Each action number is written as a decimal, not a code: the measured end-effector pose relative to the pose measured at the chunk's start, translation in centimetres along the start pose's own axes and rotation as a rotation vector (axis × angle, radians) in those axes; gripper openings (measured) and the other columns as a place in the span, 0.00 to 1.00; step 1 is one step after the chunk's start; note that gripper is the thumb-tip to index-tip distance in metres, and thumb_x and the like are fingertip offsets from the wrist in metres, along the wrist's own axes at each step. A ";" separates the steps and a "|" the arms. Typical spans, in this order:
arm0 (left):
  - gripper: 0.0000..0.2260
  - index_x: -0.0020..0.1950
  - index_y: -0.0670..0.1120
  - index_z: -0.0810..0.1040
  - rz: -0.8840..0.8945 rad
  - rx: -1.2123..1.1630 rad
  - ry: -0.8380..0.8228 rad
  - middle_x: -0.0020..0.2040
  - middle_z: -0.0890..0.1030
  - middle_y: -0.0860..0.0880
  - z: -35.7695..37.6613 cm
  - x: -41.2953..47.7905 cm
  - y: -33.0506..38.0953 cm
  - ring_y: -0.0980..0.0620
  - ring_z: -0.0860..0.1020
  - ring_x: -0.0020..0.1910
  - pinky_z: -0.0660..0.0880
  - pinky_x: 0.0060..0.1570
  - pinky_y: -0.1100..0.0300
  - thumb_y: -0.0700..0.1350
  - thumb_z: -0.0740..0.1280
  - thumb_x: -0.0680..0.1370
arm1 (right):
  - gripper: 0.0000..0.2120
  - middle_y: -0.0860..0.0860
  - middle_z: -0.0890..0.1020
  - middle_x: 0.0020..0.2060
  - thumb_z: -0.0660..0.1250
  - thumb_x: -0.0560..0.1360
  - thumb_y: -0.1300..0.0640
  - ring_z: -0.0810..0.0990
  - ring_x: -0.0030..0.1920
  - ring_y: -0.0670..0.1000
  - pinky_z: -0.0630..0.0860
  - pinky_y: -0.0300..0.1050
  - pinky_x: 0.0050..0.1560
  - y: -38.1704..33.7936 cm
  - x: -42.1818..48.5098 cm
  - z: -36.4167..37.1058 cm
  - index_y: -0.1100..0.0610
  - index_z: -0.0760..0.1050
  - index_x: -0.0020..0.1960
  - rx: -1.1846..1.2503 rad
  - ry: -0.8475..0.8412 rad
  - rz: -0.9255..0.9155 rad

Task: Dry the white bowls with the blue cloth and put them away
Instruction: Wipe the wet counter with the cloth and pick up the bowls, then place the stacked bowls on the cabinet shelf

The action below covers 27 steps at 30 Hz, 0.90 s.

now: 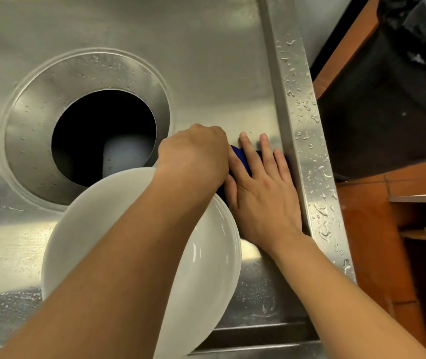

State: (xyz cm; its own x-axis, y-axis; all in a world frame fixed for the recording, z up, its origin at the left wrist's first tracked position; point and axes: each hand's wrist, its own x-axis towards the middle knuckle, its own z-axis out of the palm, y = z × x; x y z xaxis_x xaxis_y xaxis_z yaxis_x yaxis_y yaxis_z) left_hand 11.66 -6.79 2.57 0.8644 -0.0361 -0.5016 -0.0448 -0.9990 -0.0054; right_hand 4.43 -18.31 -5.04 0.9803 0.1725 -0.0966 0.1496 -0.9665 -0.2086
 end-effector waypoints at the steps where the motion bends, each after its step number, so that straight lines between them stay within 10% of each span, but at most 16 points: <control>1: 0.14 0.65 0.47 0.75 0.004 0.003 -0.018 0.55 0.77 0.46 0.0 0.1 0.0 0.43 0.77 0.52 0.69 0.45 0.51 0.46 0.71 0.81 | 0.28 0.55 0.56 0.84 0.45 0.85 0.45 0.48 0.84 0.60 0.48 0.59 0.82 -0.1 -0.5 0.2 0.48 0.55 0.84 0.002 0.007 0.001; 5: 0.14 0.56 0.49 0.76 0.042 -0.002 -0.098 0.40 0.71 0.49 -0.3 0.4 0.0 0.44 0.76 0.47 0.72 0.44 0.51 0.47 0.78 0.76 | 0.28 0.55 0.57 0.83 0.44 0.85 0.45 0.49 0.84 0.60 0.49 0.59 0.82 -0.1 -1.6 0.8 0.48 0.56 0.83 -0.003 0.026 0.012; 10: 0.15 0.62 0.51 0.79 0.062 -0.123 0.009 0.56 0.81 0.48 -0.3 -0.3 -1.1 0.42 0.80 0.54 0.76 0.52 0.51 0.55 0.73 0.78 | 0.26 0.53 0.54 0.84 0.45 0.86 0.46 0.46 0.84 0.58 0.44 0.56 0.82 -0.3 -1.8 0.2 0.47 0.52 0.84 0.048 0.001 0.019; 16: 0.13 0.64 0.57 0.82 0.342 -0.970 0.388 0.53 0.83 0.64 -3.0 -4.5 -4.8 0.61 0.82 0.54 0.77 0.55 0.66 0.57 0.61 0.86 | 0.25 0.47 0.64 0.81 0.52 0.86 0.48 0.59 0.81 0.44 0.56 0.45 0.81 -3.2 -0.6 -6.4 0.50 0.61 0.82 0.853 0.237 -0.019; 20: 0.16 0.68 0.57 0.77 0.513 -1.413 0.591 0.67 0.81 0.55 -5.9 -8.6 -7.4 0.51 0.80 0.69 0.76 0.68 0.54 0.56 0.55 0.85 | 0.24 0.49 0.68 0.79 0.55 0.85 0.53 0.65 0.79 0.45 0.64 0.50 0.78 -7.2 1.0 -13.1 0.53 0.60 0.81 1.104 0.346 -0.210; 27: 0.21 0.69 0.58 0.77 0.561 -1.508 0.752 0.71 0.80 0.51 -10.2 -13.9 -11.6 0.45 0.78 0.71 0.73 0.71 0.42 0.67 0.58 0.82 | 0.24 0.50 0.70 0.77 0.56 0.84 0.52 0.68 0.78 0.47 0.66 0.49 0.77 -11.4 0.4 -21.0 0.56 0.63 0.79 1.150 0.439 -0.343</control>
State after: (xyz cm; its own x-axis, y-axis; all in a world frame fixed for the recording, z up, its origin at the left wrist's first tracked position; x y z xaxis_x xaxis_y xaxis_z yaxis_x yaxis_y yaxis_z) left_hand 5.27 5.02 18.41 0.9490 0.0794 0.3053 -0.3060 -0.0033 0.9520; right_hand 5.84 -11.17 17.70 0.9070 0.0895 0.4115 0.4202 -0.1271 -0.8985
